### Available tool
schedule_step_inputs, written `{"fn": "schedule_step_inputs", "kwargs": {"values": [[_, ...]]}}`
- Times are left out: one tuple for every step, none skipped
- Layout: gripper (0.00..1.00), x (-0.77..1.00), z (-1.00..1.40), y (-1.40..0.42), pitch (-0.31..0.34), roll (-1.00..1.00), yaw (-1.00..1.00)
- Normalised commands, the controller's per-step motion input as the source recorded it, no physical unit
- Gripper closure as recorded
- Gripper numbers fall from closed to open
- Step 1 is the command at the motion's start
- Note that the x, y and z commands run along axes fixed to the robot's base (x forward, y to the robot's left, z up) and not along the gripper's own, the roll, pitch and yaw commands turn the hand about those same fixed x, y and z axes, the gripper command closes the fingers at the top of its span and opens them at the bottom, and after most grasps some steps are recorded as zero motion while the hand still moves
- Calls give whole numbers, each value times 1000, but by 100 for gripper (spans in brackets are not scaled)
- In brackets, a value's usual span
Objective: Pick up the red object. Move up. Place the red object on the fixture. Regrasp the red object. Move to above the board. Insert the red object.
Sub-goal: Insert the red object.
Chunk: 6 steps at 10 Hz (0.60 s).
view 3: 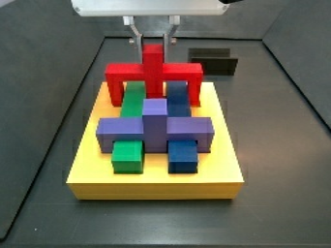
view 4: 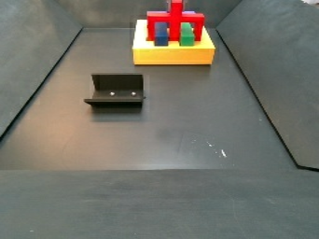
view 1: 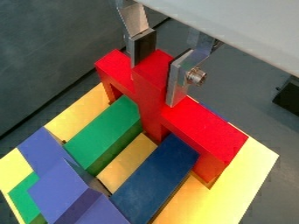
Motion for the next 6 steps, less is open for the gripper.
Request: {"fn": "schedule_step_inputs", "kwargs": {"values": [[100,220,-231,0,0,109,0],[100,217,-289,0,0,71,-31],[100,203,-303,0,0,0,-86],[100,289,-249,0,17,6,-140],[100,269,-257,0,9,0,-137],[100,214,-260,-49,0,-90,-180]]}}
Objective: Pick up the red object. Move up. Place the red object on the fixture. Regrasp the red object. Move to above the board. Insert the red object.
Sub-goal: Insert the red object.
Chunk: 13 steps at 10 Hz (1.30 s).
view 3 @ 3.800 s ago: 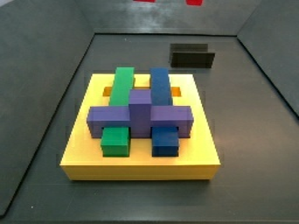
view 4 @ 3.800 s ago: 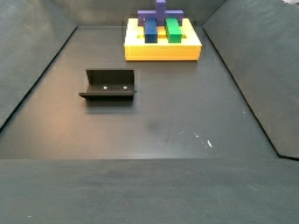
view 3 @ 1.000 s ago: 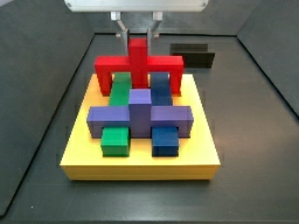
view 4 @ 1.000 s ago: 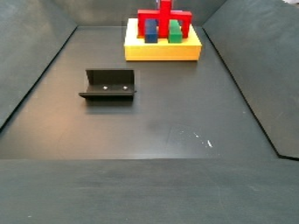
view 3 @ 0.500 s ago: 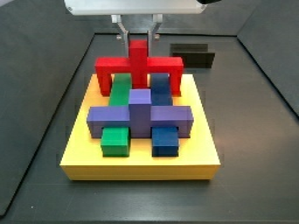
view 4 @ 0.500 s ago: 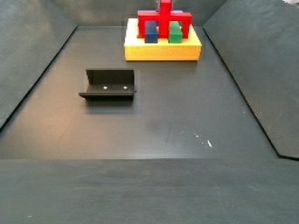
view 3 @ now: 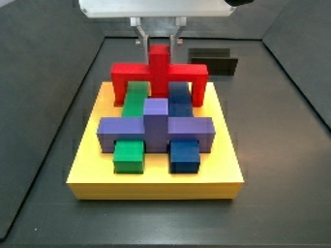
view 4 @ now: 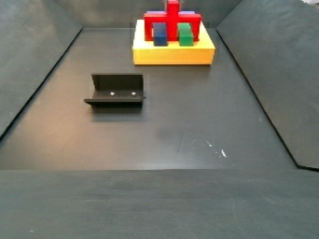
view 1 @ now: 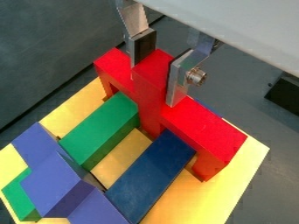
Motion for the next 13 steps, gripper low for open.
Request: {"fn": "schedule_step_inputs", "kwargs": {"values": [[100,0,-263,0,0,-199,-137],[100,-206,-186,0,-9,-206,-11],[100,-126,-283,0,-27,-201,-34],[100,-109,-257,214,-9,-160,-51],[100,-251,-217,226,-13,-116,11],[100,-231,-186,131,0,-66,160],[100,-169,-263,26,0,-30,229],[100,0,-277,-109,0,0,0],[100,57,-200,-223,0,0,-6],[100,94,-180,-217,23,0,-46],[100,20,-177,-94,7,0,-63],[100,14,-197,-40,0,0,-29],[100,43,-234,0,0,0,0]]}}
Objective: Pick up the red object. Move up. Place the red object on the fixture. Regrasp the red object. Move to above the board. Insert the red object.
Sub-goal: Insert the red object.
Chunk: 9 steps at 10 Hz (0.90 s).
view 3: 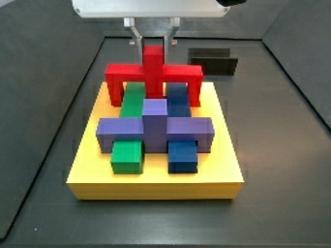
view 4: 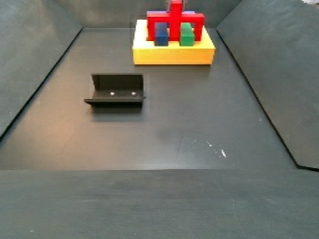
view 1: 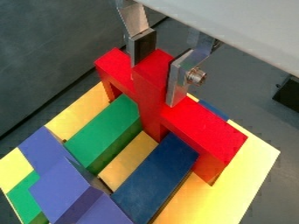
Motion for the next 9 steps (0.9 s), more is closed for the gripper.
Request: {"fn": "schedule_step_inputs", "kwargs": {"values": [[100,334,-237,-63,36,36,34],[100,360,-194,0,66,79,109],[100,263,-140,0,56,147,203],[100,171,-183,0,36,129,160],[100,77,-209,0,20,107,86],[100,0,-494,46,0,1,17],[100,-14,-629,97,-37,0,14],[100,-60,-663,80,-59,-21,0],[100,-17,-546,34,-39,-51,0]]}}
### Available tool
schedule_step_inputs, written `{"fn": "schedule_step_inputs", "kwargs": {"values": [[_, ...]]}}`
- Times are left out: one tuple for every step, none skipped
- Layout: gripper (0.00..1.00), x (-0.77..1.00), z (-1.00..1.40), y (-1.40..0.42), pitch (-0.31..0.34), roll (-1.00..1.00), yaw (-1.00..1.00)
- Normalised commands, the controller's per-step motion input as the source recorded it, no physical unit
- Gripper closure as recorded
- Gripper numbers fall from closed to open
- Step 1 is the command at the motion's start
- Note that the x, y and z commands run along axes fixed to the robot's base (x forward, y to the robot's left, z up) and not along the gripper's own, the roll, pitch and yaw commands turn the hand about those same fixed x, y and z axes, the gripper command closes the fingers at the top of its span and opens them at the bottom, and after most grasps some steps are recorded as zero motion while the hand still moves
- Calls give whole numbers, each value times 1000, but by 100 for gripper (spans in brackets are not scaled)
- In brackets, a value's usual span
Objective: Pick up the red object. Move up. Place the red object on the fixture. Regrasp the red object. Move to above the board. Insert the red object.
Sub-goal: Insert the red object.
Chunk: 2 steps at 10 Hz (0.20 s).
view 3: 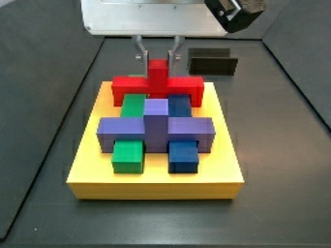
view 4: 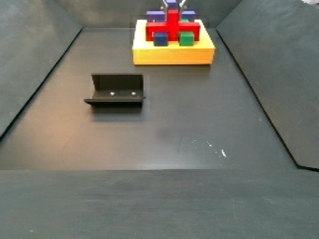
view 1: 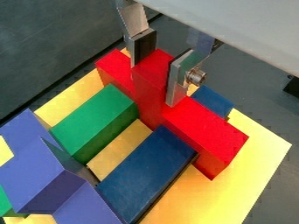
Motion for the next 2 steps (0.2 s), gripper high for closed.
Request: {"fn": "schedule_step_inputs", "kwargs": {"values": [[100,0,0,0,0,-6,0],[100,0,0,0,0,0,0]]}}
